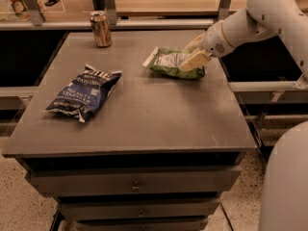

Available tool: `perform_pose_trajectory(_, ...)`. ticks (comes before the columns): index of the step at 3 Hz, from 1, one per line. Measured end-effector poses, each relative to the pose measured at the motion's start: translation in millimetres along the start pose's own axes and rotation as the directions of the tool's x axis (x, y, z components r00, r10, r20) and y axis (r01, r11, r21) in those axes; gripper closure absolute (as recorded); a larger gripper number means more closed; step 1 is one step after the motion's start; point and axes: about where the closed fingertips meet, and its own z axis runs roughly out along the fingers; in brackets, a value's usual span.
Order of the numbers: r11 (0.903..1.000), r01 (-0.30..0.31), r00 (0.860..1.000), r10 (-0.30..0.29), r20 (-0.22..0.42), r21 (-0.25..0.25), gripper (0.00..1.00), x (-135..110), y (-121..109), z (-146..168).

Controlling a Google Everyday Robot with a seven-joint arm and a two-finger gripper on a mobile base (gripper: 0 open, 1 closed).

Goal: Move green jalapeno chip bag near orange can

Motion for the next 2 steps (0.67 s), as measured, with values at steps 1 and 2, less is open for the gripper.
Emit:
perform_pose_trajectory(1, 0.9990, 0.039, 0.999, -0.039, 0.020, 0.021, 0.73, -5.0, -17.2, -13.0)
perform_pose_trajectory(2, 0.9974, 0.056, 0.997, -0.058, 0.049, 0.045, 0.96, -17.5, -22.4, -24.5)
